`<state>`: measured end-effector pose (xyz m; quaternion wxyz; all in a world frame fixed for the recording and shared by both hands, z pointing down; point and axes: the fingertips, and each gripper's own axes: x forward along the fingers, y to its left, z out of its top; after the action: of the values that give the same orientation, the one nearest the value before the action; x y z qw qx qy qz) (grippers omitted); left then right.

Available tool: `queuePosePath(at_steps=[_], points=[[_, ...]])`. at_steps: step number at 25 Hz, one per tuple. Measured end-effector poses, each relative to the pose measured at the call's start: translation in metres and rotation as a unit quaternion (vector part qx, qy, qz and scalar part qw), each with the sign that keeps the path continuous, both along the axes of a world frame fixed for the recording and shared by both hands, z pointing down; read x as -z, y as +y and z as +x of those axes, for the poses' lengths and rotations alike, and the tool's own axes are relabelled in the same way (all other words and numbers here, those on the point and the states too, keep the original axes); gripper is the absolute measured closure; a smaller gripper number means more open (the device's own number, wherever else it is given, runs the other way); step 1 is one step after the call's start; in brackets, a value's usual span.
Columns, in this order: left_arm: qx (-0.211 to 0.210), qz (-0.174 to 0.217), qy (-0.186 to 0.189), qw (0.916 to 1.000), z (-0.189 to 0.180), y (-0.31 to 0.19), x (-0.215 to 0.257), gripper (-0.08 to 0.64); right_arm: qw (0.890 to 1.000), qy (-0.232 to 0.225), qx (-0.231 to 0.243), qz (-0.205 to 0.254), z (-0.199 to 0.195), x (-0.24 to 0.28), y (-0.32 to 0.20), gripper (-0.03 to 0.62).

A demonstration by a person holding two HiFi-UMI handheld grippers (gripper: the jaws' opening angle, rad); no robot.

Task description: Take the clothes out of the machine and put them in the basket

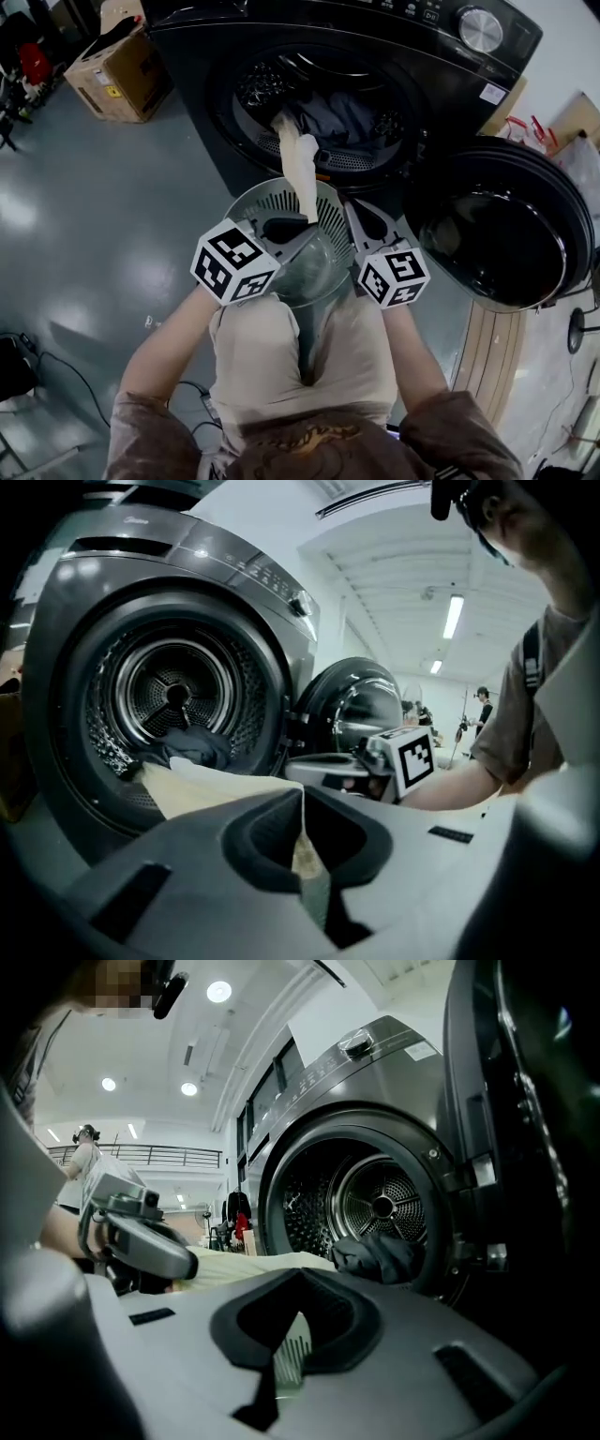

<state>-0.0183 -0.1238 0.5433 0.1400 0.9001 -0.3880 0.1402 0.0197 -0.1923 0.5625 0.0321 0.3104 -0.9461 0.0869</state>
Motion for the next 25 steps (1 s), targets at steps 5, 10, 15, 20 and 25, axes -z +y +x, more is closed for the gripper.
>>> queuePosePath(at_steps=[5,10,15,20,25], points=[[-0.015,-0.001,-0.015,0.9998,0.006,0.014,0.003,0.554,1.000,-0.007,0.003,0.001,-0.003,0.003,0.003,0.595],[0.048,0.024,-0.062,0.9966,-0.016,-0.008,-0.006,0.398,1.000,-0.009,0.003,-0.002,0.001,0.002,0.003,0.595],[0.107,0.039,-0.075,0.9906,-0.046,-0.046,-0.023,0.299,1.000,-0.009,-0.001,-0.003,0.006,0.002,0.003,0.595],[0.150,0.032,-0.082,0.9847,-0.069,-0.099,-0.049,0.243,1.000,-0.001,-0.009,-0.005,0.012,0.000,0.002,0.595],[0.179,0.018,-0.113,0.9772,-0.087,-0.158,-0.085,0.218,1.000,0.005,-0.017,-0.008,0.014,-0.001,0.000,0.595]])
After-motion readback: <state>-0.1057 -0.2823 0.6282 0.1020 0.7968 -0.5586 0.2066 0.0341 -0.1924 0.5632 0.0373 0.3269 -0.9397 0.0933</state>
